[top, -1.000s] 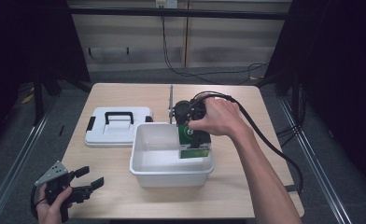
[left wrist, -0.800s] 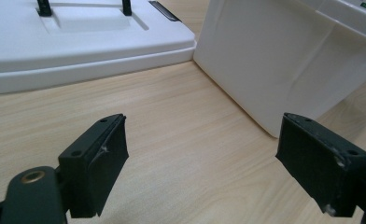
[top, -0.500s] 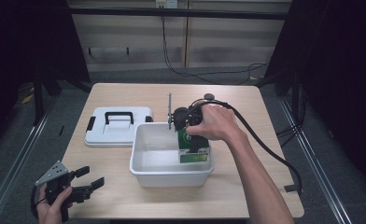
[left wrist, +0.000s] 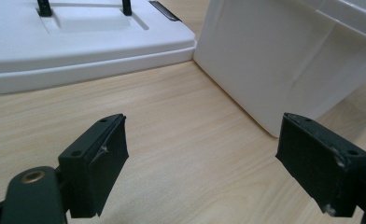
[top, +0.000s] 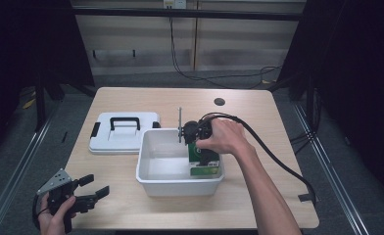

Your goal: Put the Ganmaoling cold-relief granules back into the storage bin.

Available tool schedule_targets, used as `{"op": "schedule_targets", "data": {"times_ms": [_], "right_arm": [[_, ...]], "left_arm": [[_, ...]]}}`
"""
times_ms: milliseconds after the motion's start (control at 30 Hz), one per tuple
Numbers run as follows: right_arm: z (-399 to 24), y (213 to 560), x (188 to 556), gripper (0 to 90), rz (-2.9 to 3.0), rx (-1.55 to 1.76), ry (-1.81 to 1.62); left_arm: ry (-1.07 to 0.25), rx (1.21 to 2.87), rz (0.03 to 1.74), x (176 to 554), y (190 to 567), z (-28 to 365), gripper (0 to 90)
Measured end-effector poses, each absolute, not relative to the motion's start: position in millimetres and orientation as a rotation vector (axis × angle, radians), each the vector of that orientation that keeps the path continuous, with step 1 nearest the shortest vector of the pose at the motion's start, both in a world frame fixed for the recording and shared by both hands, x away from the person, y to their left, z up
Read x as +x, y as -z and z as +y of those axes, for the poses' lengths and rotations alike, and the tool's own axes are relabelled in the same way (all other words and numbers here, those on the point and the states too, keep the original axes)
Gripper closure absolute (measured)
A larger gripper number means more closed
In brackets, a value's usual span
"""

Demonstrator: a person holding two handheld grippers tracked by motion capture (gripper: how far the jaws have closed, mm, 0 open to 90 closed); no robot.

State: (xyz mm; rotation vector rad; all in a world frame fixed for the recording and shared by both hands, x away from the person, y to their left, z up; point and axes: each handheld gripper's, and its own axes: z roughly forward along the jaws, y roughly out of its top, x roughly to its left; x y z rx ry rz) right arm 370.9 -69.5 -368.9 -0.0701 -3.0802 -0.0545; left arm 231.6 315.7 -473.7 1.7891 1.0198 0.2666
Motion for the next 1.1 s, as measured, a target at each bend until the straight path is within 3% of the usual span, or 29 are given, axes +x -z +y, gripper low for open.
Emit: {"op": "schedule_targets", "data": {"times_ms": [1100], "right_arm": [[-68.6,413.1,372.9,15.0,-3.085,-0.135,0.02]], "left_arm": [[-0.277,1.781,1.029,230.6,472.9,316.8,15.9]]}}
